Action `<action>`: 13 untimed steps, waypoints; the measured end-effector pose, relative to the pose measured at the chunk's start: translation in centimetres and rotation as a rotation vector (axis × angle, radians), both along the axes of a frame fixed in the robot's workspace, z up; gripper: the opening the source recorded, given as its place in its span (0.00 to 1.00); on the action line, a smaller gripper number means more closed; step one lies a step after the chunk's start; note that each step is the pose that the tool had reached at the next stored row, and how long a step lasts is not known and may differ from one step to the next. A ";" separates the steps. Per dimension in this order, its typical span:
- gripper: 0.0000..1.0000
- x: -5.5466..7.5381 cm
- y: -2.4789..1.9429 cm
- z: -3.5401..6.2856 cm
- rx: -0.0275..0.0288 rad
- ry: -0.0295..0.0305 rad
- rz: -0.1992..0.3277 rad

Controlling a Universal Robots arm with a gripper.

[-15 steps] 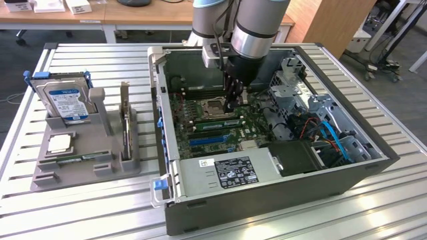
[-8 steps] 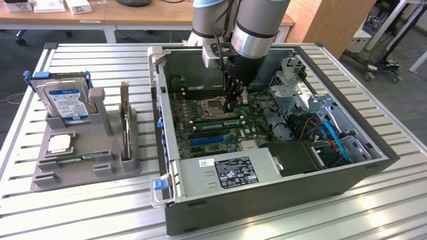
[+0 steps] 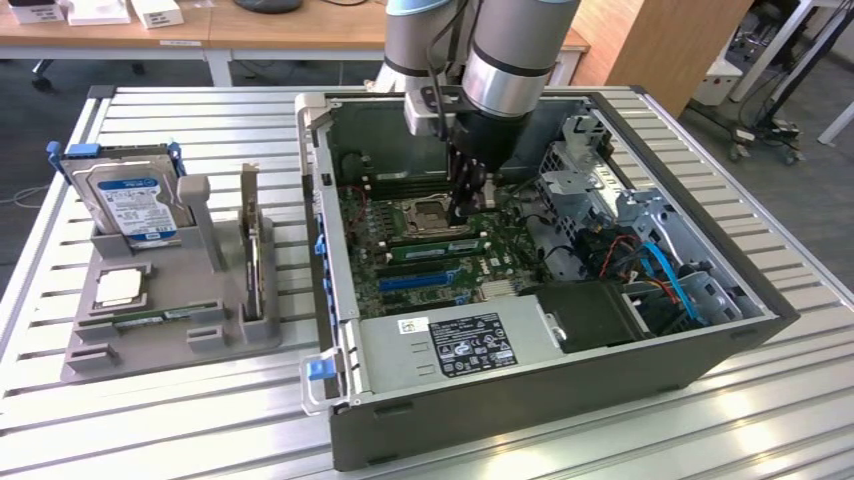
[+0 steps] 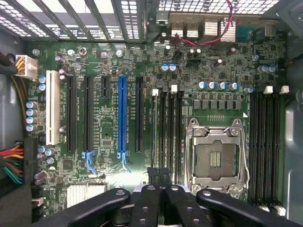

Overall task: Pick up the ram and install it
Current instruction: 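Press down the ram until it locks into place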

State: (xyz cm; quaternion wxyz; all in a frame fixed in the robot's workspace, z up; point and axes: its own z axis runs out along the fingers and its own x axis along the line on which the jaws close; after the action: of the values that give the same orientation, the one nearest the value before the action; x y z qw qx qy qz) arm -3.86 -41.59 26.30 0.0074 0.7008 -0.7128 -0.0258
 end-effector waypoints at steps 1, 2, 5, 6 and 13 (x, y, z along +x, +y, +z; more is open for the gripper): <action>0.10 0.0 0.00 0.00 0.0000 -0.0001 -0.009; 0.10 0.0 0.00 0.00 -0.0001 0.0000 -0.020; 0.10 0.0 0.00 0.00 -0.0001 0.0000 -0.060; 0.10 0.0 0.00 0.01 -0.0002 0.0000 -0.078; 0.10 0.0 0.00 0.00 -0.0001 0.0000 -0.199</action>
State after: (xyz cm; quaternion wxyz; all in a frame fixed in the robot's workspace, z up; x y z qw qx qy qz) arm -3.88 -41.59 26.30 0.0049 0.6267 -0.7788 -0.0264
